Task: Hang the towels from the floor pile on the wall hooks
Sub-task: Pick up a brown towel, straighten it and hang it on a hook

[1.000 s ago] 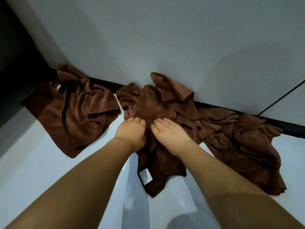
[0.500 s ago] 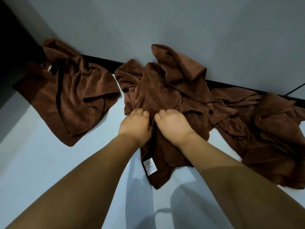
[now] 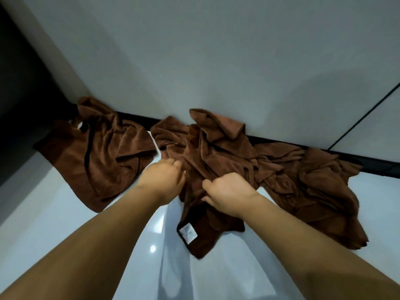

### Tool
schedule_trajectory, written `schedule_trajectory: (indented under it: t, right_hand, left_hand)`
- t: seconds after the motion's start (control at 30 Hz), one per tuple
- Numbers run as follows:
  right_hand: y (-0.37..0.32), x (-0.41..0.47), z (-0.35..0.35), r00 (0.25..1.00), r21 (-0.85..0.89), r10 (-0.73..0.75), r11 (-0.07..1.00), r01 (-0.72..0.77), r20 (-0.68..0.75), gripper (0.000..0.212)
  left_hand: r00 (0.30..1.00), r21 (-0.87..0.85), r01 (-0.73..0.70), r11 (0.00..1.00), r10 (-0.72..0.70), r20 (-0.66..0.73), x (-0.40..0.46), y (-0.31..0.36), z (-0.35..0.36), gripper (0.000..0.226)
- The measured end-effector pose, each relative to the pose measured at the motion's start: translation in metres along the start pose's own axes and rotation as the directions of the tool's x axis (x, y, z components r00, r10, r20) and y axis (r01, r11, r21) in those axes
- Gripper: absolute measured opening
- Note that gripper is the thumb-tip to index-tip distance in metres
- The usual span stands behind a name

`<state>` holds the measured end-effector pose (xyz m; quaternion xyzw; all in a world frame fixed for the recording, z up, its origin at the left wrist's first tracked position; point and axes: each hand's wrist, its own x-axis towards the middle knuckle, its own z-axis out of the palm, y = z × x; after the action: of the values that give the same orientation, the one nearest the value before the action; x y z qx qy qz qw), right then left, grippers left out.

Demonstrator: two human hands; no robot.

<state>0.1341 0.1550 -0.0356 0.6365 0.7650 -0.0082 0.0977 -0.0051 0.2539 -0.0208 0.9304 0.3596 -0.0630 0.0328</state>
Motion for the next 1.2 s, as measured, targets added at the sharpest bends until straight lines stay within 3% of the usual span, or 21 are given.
schedule_trajectory:
  t: [0.13, 0.33, 0.43, 0.53, 0.6, 0.67, 0.8, 0.87, 1.0, 1.2]
  right_hand:
    - [0.016, -0.008, -0.062, 0.965, 0.002, 0.155, 0.987, -0.159, -0.213, 0.031]
    - [0.039, -0.035, -0.166, 0.788, 0.014, 0.405, 0.893, -0.45, -0.464, 0.035]
    - [0.046, -0.049, -0.204, 0.647, 0.079, 0.466, 0.842, -0.533, -0.604, 0.036]
    - [0.053, -0.062, -0.239, 0.445, 0.197, 0.513, 0.788, -0.583, -0.734, 0.037]
    - [0.052, -0.068, -0.251, 0.386, 0.245, 0.522, 0.782, -0.574, -0.761, 0.038]
    - [0.047, -0.07, -0.247, 0.418, 0.229, 0.522, 0.786, -0.574, -0.743, 0.038]
    - [0.035, -0.064, -0.212, 0.623, 0.119, 0.502, 0.826, -0.55, -0.6, 0.041]
    - [0.032, -0.061, -0.199, 0.682, 0.102, 0.505, 0.836, -0.54, -0.528, 0.041]
    - [0.034, -0.059, -0.185, 0.703, 0.121, 0.529, 0.831, -0.543, -0.475, 0.038]
    - [0.036, -0.051, -0.176, 0.643, 0.222, 0.585, 0.8, -0.557, -0.495, 0.036]
  left_hand:
    - [0.997, -0.039, -0.057, 0.998, 0.054, -0.061, -0.002, 0.005, -0.036, 0.036]
    - [0.943, -0.107, -0.153, 0.982, 0.113, -0.314, 0.0, 0.023, -0.089, 0.041]
    - [0.924, -0.127, -0.189, 0.974, 0.132, -0.358, -0.004, 0.029, -0.104, 0.039]
    - [0.912, -0.228, -0.196, 0.954, 0.092, -0.4, -0.004, 0.03, -0.112, 0.04]
    - [0.897, -0.305, -0.204, 0.93, 0.053, -0.439, -0.002, 0.03, -0.115, 0.043]
    - [0.884, -0.407, -0.203, 0.891, -0.012, -0.468, -0.004, 0.031, -0.121, 0.043]
    - [0.85, -0.537, -0.241, 0.808, -0.091, -0.519, -0.007, 0.035, -0.13, 0.048]
    - [0.831, -0.608, -0.299, 0.736, -0.112, -0.545, -0.011, 0.04, -0.132, 0.044]
    - [0.851, -0.703, -0.352, 0.618, -0.102, -0.515, -0.015, 0.054, -0.127, 0.037]
    - [0.869, -0.682, -0.257, 0.685, -0.145, -0.473, -0.005, 0.056, -0.087, 0.021]
